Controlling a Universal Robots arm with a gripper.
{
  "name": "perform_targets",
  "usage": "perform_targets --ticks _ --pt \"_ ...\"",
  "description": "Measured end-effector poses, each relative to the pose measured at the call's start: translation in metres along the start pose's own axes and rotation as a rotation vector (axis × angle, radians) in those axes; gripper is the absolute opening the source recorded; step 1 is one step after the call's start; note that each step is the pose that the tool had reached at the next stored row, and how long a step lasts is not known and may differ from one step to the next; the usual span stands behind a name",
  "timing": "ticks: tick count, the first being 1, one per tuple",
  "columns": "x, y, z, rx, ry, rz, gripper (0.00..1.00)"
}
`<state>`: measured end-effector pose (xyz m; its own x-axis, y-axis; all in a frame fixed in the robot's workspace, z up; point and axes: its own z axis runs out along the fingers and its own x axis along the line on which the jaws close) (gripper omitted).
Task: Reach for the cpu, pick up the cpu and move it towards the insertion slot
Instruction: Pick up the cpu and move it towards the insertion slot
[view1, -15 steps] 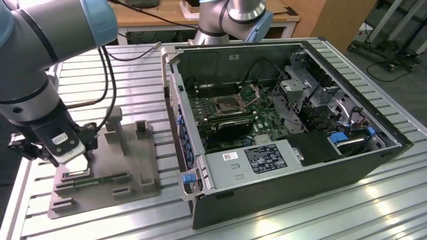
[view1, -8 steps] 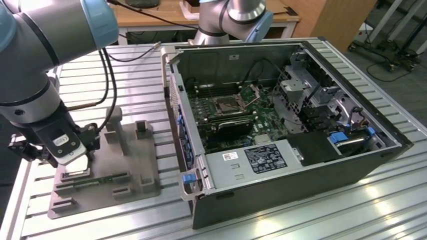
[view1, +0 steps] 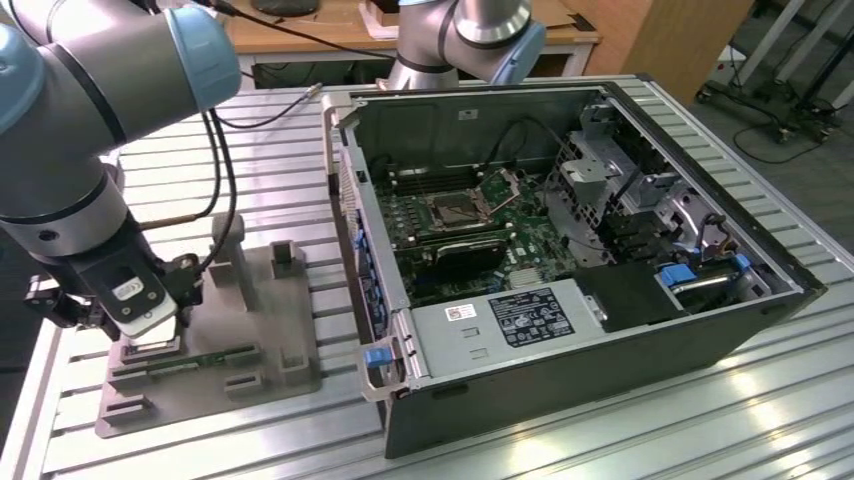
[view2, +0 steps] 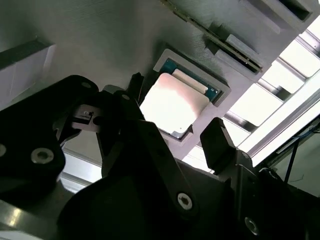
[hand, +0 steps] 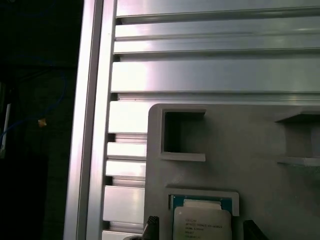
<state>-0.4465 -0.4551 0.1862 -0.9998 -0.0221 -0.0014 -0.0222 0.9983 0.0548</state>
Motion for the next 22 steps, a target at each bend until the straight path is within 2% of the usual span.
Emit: perform_targets --ticks 10,12,13,14,15,22 --pt "0.0 0.0013 0.0048 0.0 0.0013 0.002 0.74" --pt "0.0 0.0013 0.005 0.0 0.0013 0.002 0.72" --pt "0.0 0.0013 0.005 0.0001 0.0014 0.002 0.66" --pt "0.0 0.0013 0.0051 0.0001 0.0014 0.002 0.66" --pt "0.0 0.0013 0.0051 0.0 0.0013 0.002 0.59" --pt "0.0 0.0001 0.0057 -0.0001 0.0012 0.003 0.59"
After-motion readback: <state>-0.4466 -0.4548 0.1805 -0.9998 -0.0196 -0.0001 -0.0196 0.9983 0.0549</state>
